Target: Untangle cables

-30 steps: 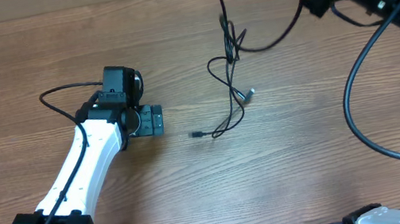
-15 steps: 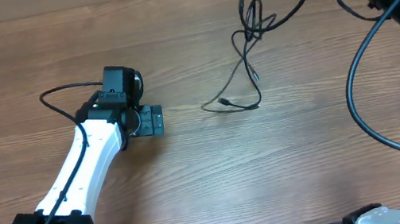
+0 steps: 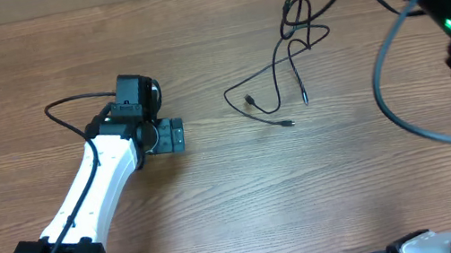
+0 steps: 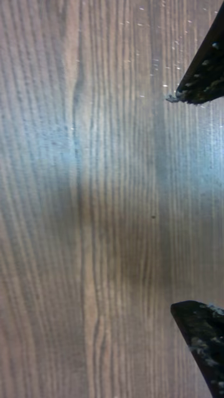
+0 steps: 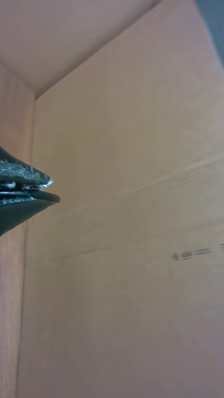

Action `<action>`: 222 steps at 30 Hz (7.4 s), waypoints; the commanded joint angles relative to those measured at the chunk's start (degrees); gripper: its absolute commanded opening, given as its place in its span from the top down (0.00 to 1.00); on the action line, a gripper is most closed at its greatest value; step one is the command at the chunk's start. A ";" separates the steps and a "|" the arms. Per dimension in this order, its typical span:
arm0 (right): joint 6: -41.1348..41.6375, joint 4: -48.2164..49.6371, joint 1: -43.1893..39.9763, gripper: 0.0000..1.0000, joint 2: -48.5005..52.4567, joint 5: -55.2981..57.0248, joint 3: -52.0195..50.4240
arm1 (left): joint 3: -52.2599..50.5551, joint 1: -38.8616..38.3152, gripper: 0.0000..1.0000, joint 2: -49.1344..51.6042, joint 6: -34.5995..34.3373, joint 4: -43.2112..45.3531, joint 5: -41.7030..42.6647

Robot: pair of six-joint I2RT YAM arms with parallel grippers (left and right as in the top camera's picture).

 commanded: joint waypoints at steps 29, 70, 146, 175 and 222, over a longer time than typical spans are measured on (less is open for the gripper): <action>0.22 -5.42 -0.11 0.96 0.68 -8.55 1.22 | -0.24 -15.23 0.00 -0.24 12.55 48.89 50.03; 1.33 -12.98 -3.08 0.96 -4.00 24.39 1.22 | -0.24 4.48 0.96 -0.26 -15.23 31.52 27.71; -27.19 -35.28 -17.57 0.16 20.59 -44.57 -2.60 | -0.15 -0.09 0.96 -0.24 -22.16 52.63 72.70; -26.73 -27.50 -8.33 0.09 20.68 -32.68 -10.38 | -0.15 4.04 0.01 -0.24 -24.90 1.49 -15.06; -8.94 41.31 11.39 0.30 37.35 -32.74 -49.46 | -0.22 4.04 0.00 -0.24 -24.92 1.53 -1.57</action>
